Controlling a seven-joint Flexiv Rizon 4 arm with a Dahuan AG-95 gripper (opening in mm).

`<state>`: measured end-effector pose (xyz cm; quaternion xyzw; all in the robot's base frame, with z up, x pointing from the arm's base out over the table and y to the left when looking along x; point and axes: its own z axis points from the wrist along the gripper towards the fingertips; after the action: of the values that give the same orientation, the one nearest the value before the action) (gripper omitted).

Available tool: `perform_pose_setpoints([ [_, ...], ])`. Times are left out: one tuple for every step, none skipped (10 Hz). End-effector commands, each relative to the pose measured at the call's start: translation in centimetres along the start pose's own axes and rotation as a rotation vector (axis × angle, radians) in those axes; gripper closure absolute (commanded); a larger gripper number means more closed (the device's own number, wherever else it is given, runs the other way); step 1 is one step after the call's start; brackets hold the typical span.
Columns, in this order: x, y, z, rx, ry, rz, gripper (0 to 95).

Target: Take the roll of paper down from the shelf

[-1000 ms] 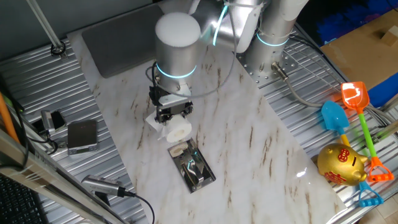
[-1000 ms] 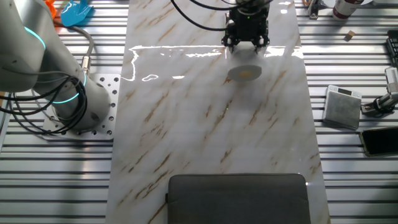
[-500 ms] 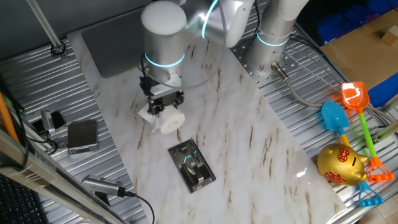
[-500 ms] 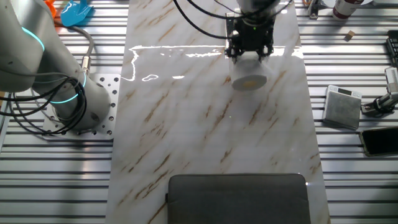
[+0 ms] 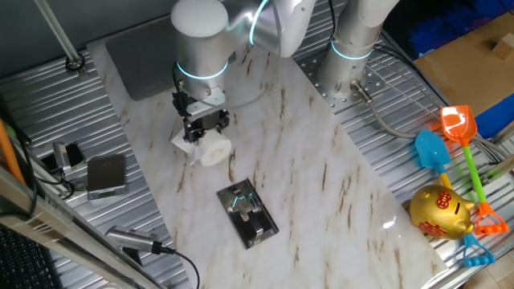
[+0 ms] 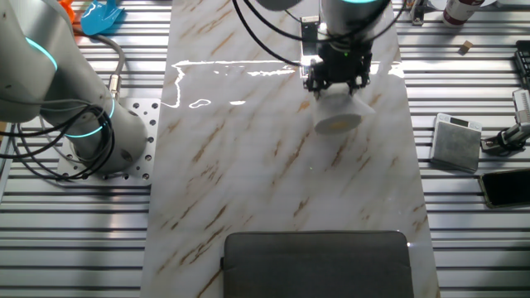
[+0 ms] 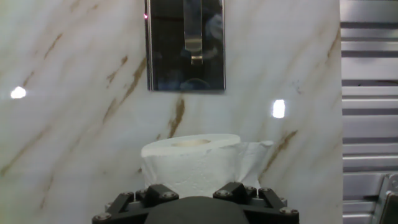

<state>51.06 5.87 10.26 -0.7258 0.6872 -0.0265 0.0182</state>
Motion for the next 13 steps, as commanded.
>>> perform_pose_setpoints([
  [0.63, -0.05, 0.10, -0.004, 0.007, -0.006, 95.0],
  [0.86, -0.15, 0.25, -0.005, 0.006, -0.007, 95.0],
  [1.05, -0.22, 0.40, -0.006, 0.007, -0.001, 95.0],
  [1.12, -0.29, 0.49, -0.008, 0.009, 0.007, 95.0],
  [1.11, -0.39, 0.59, -0.009, 0.012, 0.008, 95.0],
  [1.10, -0.46, 0.69, -0.011, 0.012, 0.009, 95.0],
  [1.09, -0.49, 0.79, -0.013, 0.012, 0.011, 95.0],
  [1.09, -0.49, 0.82, -0.014, 0.013, 0.011, 95.0],
  [1.09, -0.50, 0.92, -0.016, 0.016, 0.011, 95.0],
  [1.10, -0.53, 0.91, -0.016, 0.019, 0.011, 95.0],
  [1.10, -0.60, 0.89, -0.018, 0.020, 0.009, 95.0],
  [1.10, -0.60, 0.89, -0.018, 0.018, 0.009, 95.0],
  [1.10, -0.61, 0.89, -0.018, 0.019, 0.008, 95.0],
])
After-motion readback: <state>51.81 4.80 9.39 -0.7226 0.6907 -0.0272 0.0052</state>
